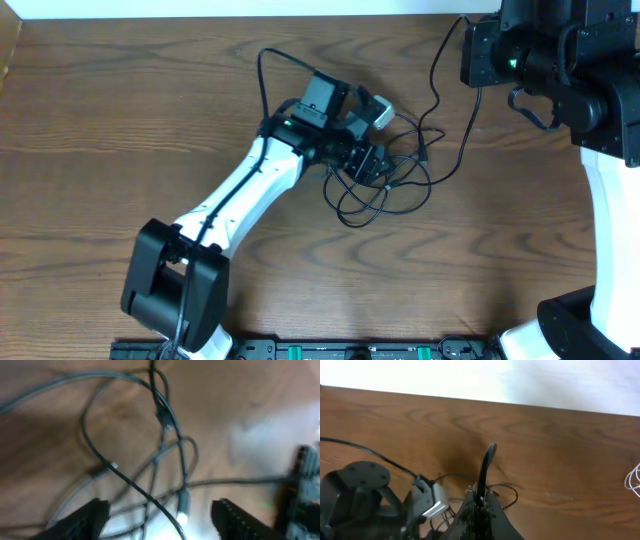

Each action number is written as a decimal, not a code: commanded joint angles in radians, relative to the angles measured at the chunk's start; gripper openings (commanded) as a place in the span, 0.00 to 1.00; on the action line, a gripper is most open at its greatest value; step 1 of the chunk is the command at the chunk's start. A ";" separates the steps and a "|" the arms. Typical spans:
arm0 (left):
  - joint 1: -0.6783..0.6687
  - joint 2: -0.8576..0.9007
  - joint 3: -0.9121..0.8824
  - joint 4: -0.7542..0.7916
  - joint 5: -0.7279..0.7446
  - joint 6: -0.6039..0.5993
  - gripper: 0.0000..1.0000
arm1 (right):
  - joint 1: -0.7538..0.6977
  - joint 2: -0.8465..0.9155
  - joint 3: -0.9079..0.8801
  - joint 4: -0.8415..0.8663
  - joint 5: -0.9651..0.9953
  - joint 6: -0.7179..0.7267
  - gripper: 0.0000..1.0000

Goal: Untangle cables

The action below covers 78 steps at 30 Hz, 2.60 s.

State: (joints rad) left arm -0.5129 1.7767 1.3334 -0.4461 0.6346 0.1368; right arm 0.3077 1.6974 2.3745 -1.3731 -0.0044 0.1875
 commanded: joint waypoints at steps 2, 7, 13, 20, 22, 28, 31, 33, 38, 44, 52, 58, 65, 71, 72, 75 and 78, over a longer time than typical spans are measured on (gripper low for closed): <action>-0.015 0.046 -0.003 0.047 -0.097 -0.019 0.76 | -0.008 0.006 0.011 -0.008 -0.002 0.013 0.01; -0.029 0.107 -0.003 0.071 -0.071 -0.019 0.77 | -0.008 0.006 0.011 -0.011 -0.002 -0.002 0.01; -0.063 0.168 -0.003 0.087 0.012 -0.019 0.76 | -0.008 0.006 0.011 -0.008 -0.002 -0.002 0.01; -0.098 0.217 -0.003 0.135 0.008 -0.019 0.49 | -0.008 0.006 0.011 -0.008 -0.001 -0.014 0.01; -0.098 0.221 -0.003 0.140 0.008 -0.019 0.28 | -0.008 0.006 0.011 -0.007 0.005 -0.024 0.01; -0.078 0.212 -0.002 0.142 -0.033 -0.069 0.08 | -0.021 0.006 0.011 -0.011 0.005 -0.024 0.01; -0.056 0.176 0.002 0.110 -0.194 -0.143 0.07 | -0.037 0.006 0.011 -0.019 0.004 -0.024 0.01; -0.038 0.126 0.017 0.052 -0.305 -0.142 0.08 | -0.056 0.006 0.011 -0.027 0.004 -0.024 0.01; 0.018 -0.043 0.057 -0.085 -0.539 -0.131 0.08 | -0.125 0.006 0.008 -0.046 0.005 -0.004 0.01; 0.159 -0.223 0.057 -0.208 -0.561 -0.131 0.08 | -0.263 0.006 0.005 -0.063 0.126 0.056 0.01; 0.349 -0.239 0.056 -0.333 -0.639 -0.132 0.08 | -0.501 0.006 0.005 -0.094 0.119 0.059 0.01; 0.423 -0.240 0.056 -0.334 -0.639 -0.139 0.07 | -0.614 0.008 -0.010 -0.109 -0.049 -0.008 0.01; 0.422 -0.240 0.056 -0.335 -0.561 -0.140 0.07 | -0.589 0.010 -0.080 -0.068 -0.297 -0.140 0.01; 0.422 -0.239 0.048 -0.335 -0.462 -0.151 0.07 | -0.558 0.008 -0.092 0.034 -0.320 -0.144 0.01; 0.422 -0.239 0.045 -0.335 -0.452 -0.159 0.08 | -0.559 0.008 -0.090 0.050 -0.320 -0.144 0.01; 0.420 -0.239 0.037 -0.335 -0.433 -0.175 0.08 | -0.575 0.008 -0.083 0.088 -0.320 -0.129 0.01; 0.412 -0.239 0.027 -0.335 -0.433 -0.177 0.08 | -0.618 0.008 -0.083 0.106 -0.317 -0.086 0.01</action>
State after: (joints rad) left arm -0.0925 1.5379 1.3743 -0.7811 0.1730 -0.0227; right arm -0.2695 1.7065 2.2807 -1.2762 -0.3042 0.0719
